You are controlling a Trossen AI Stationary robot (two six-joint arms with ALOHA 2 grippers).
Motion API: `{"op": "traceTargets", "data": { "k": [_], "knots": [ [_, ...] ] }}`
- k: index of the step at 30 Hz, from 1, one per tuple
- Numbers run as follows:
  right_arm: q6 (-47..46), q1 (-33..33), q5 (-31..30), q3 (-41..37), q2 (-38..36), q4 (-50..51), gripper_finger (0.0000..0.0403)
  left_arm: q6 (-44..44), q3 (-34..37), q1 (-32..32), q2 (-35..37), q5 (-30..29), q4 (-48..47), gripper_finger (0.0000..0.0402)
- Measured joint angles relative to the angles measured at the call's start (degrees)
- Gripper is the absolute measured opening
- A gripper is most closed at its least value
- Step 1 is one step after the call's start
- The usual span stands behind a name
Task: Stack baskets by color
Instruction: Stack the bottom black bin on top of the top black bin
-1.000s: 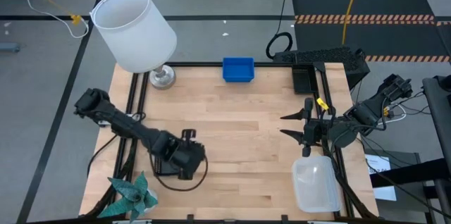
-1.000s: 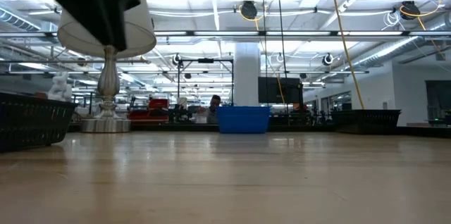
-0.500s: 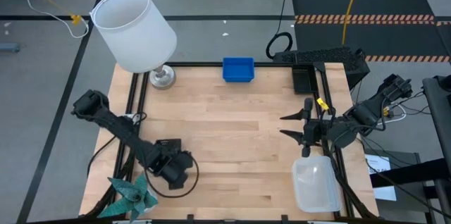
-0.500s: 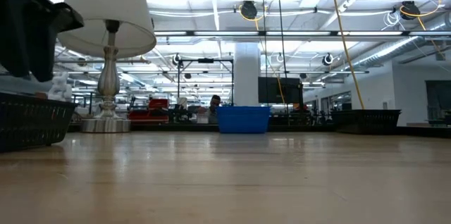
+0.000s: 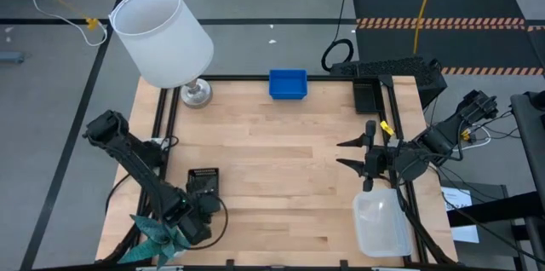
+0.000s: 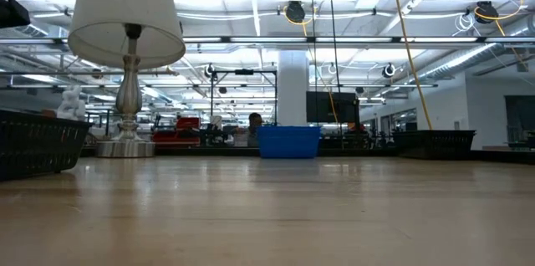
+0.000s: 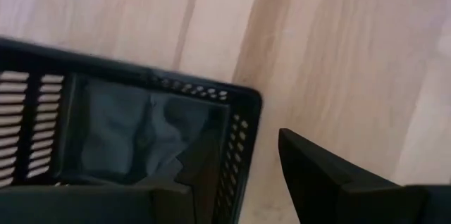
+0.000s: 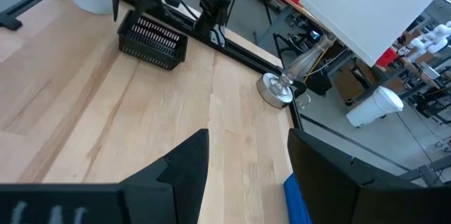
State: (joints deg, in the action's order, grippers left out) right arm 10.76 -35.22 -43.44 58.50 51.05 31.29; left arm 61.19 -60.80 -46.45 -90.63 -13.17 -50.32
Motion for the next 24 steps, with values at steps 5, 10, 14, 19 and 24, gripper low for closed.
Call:
{"op": "traceTargets", "data": {
  "k": [5,10,14,19,24],
  "knots": [
    [0.00,0.00,0.00,0.00,0.00,0.02,0.0187,2.46,0.02,-1.39,-0.08,-0.95,-2.34,0.0150],
    [0.00,0.00,0.00,0.00,0.00,0.04,0.0187,-0.45,2.52,-1.45,-0.11,-3.35,1.14,0.0150],
    [0.00,0.00,0.00,0.00,0.00,0.07,0.0187,-2.27,5.10,-1.16,-0.13,-3.09,6.07,0.0150],
    [0.00,0.00,0.00,0.00,0.00,0.07,0.0187,-1.25,7.65,-1.06,-0.13,-1.90,9.68,0.0150],
    [0.00,0.00,0.00,0.00,0.00,0.04,0.0187,-1.01,9.02,-1.04,-0.13,-1.88,11.05,0.0150]
  ]
}}
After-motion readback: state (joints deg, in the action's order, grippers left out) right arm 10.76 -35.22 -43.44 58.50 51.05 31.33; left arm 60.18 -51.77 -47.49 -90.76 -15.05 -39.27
